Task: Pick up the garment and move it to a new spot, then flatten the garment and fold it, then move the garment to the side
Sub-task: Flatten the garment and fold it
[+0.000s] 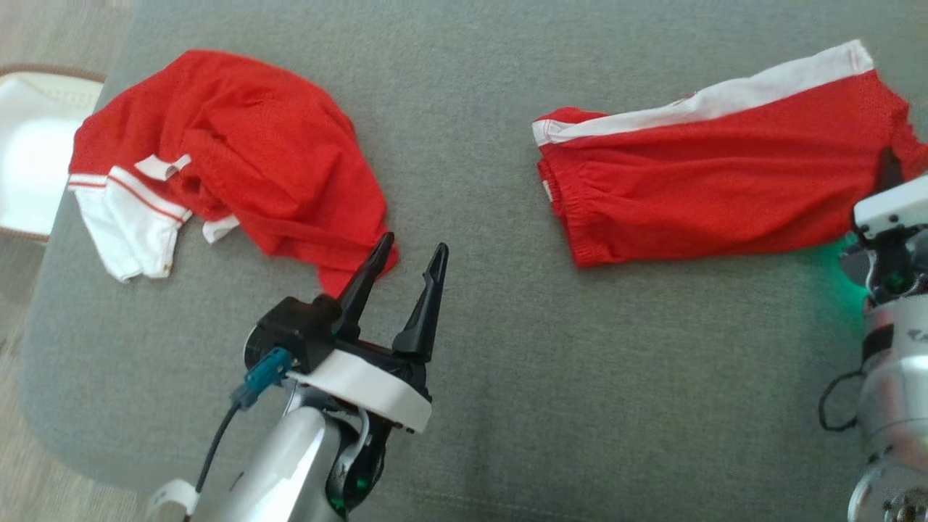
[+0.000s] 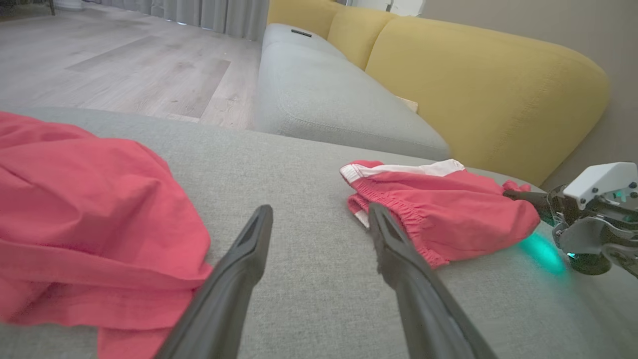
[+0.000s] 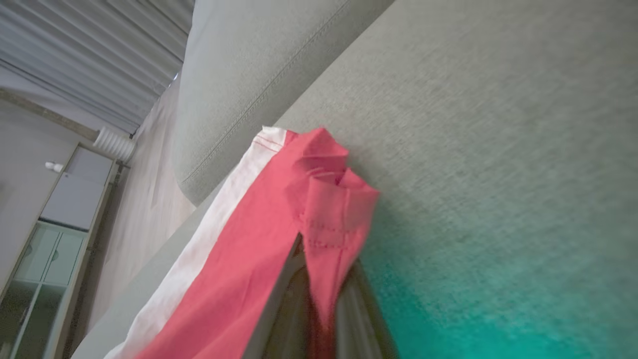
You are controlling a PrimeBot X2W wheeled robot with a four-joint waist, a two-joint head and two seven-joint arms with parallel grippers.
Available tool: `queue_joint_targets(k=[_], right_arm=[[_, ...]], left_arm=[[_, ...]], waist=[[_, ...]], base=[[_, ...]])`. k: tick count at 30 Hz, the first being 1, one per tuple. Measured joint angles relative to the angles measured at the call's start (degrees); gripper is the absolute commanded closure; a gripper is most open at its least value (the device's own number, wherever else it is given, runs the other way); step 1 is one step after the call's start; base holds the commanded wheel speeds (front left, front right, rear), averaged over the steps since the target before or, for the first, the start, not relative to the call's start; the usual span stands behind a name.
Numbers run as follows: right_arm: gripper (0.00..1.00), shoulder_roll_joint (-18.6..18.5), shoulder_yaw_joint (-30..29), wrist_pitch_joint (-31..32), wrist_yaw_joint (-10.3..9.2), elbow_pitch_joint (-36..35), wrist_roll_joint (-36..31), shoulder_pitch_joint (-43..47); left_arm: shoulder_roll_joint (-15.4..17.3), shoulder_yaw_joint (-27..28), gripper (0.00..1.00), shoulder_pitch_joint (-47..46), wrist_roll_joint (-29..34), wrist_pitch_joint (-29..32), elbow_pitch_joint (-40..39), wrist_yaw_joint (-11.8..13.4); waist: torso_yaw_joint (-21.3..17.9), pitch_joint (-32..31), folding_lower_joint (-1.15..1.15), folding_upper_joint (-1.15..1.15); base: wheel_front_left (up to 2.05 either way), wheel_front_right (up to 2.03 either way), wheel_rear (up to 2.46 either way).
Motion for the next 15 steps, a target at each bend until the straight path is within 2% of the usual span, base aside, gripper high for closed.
queue_joint_targets(k=[6,15], right_arm=[[1.00,0.4,-1.5,-3.4,0.00,-2.8,1.5,6.1],[1.00,2.5,-8.3,-6.2,0.00,-7.7,1.2,15.4]], left_arm=[[0.0,0.5,0.00,1.3,0.1,0.0,0.7,-0.4],[0.0,2.1,0.00,4.8,0.5,0.0,1.4,-0.7]], waist=[[-2.2,-2.4,0.00,0.00],[-5.8,-6.5,0.00,0.00]], base=[[0.00,0.00,0.00],[0.00,0.00,0.00]])
